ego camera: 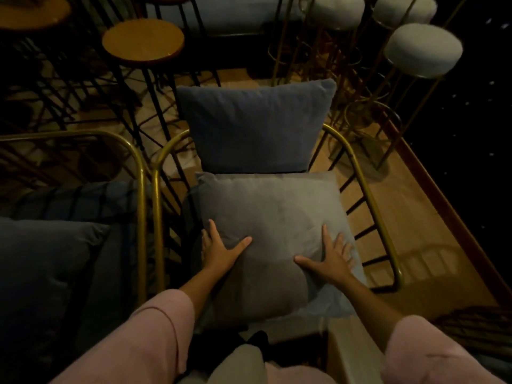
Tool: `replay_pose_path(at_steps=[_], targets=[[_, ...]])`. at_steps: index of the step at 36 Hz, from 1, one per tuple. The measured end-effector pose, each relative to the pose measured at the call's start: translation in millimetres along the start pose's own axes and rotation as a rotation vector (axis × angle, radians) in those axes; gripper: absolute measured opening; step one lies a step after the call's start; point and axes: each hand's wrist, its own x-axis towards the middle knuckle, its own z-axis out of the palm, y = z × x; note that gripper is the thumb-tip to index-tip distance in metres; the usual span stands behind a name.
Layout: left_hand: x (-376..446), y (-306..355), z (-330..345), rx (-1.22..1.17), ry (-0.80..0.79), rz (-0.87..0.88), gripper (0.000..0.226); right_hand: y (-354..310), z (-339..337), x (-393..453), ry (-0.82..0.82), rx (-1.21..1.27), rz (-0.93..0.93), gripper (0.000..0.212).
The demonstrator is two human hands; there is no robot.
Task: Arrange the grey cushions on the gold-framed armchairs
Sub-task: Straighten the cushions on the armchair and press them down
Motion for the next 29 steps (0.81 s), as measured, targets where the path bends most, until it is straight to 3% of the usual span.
replay_pose_path(at_steps=[5, 8, 16, 23, 29], targets=[[-3.5, -10.7, -39.1, 0.006, 0.052, 0.055, 0.109, -46.8, 3.8, -5.1, 0.256, 0.026, -0.161, 0.108], [-3.2, -33.1, -80.4, 0.035, 0.102, 0.037, 0.095, -97.7, 17.8, -2.2, 0.283, 0.002, -0.28, 0.089], [-18.3, -133.6, -211.8, -0.001, 0.307, -0.167, 0.078, -238.5, 86.7, -23.1, 0.075, 0.036, -0.587, 0.065], [-32.0, -235.2, -321.3, -0.028, 0.394, -0.331, 0.073, -338.6, 183.4, -59.4, -0.166, 0.235, -0.484, 0.036], [-24.1, -312.5, -411.6, 0.062, 0.359, -0.418, 0.074, -399.5, 292.6, -75.7, -0.351, 0.243, -0.391, 0.033]])
